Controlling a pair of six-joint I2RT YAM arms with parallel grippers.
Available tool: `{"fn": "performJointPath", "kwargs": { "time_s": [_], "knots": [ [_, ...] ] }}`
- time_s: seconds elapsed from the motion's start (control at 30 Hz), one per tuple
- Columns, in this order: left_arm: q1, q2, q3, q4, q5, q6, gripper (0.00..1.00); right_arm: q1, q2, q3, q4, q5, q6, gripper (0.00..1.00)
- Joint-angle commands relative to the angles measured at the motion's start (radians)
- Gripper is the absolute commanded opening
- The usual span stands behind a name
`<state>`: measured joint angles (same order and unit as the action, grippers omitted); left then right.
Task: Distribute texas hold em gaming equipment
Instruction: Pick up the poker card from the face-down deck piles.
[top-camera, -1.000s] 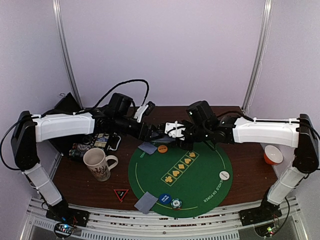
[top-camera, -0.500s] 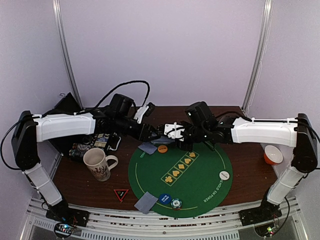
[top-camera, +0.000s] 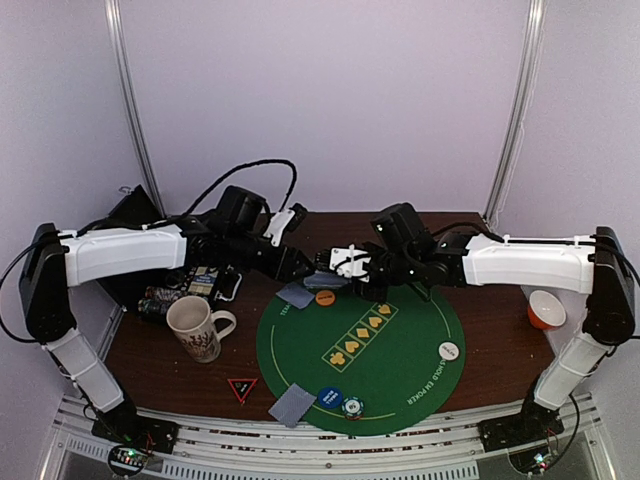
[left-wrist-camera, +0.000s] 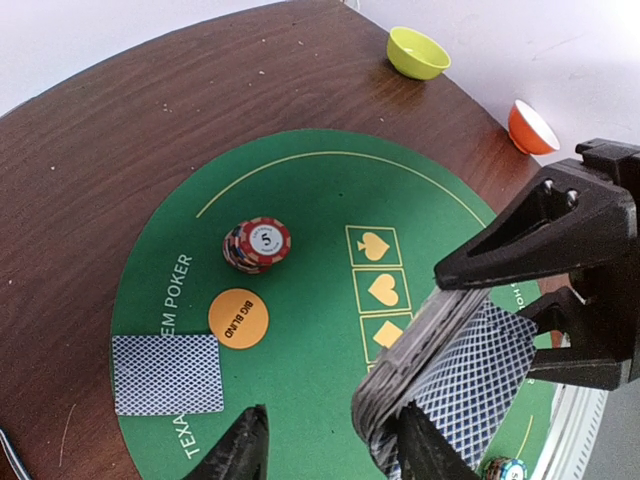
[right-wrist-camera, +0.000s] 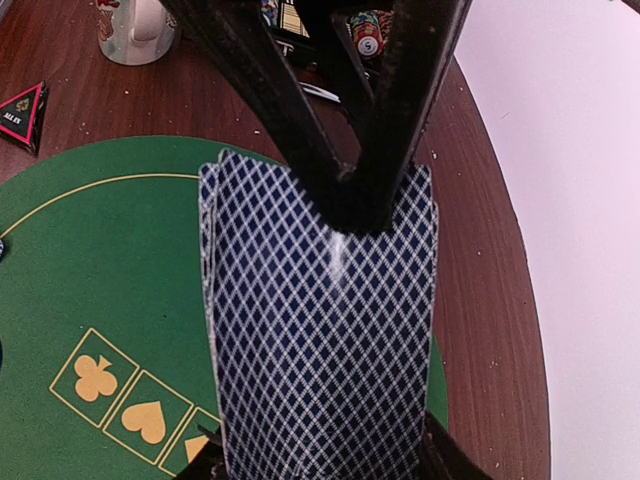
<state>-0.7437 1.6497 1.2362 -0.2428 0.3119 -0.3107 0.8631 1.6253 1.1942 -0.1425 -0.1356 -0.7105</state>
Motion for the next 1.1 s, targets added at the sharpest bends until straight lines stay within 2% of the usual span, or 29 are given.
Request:
{"fn": "performJointPath", "kwargs": {
  "time_s": [0.0,0.13,0.23,0.27,0.37,0.47,0.6,0.7,0.93,1.07],
  "knots": [
    [0.001,-0.04,0.016,0.005,-0.02,0.022,0.46,-0.007,-0.007,0.025,0.007,0.011,-0.003,0.46],
    [0.0,-0.049,0.016,0.006,-0.013,0.023,0.46,-0.01,-0.005,0.025,0.007,0.01,-0.003,0.46],
    [0.001,-0.054,0.014,0.005,-0.019,0.024,0.37,-0.012,-0.004,0.024,0.009,0.009,-0.003,0.46],
    [0.0,-0.055,0.015,0.007,-0.01,0.025,0.38,-0.013,-0.004,0.023,0.01,0.008,-0.003,0.46],
    [0.001,-0.047,0.023,0.027,0.031,0.028,0.49,-0.012,0.0,0.022,0.009,0.007,-0.003,0.46],
    [0.001,-0.024,0.034,0.036,0.037,0.025,0.49,-0.013,0.001,0.024,0.011,0.004,-0.003,0.46],
    [0.0,0.012,0.06,0.018,0.03,0.026,0.41,-0.015,0.0,0.024,0.011,0.002,-0.002,0.46],
    [0.001,-0.008,0.054,0.012,-0.006,0.028,0.31,-0.016,-0.001,0.022,0.011,0.004,-0.003,0.46],
    [0.002,-0.036,0.037,-0.005,-0.028,0.035,0.18,-0.019,-0.001,0.022,0.011,0.007,-0.003,0.46],
    [0.003,-0.046,0.036,0.003,0.001,0.035,0.03,-0.021,-0.001,0.02,0.011,0.009,-0.003,0.46]
  ]
}}
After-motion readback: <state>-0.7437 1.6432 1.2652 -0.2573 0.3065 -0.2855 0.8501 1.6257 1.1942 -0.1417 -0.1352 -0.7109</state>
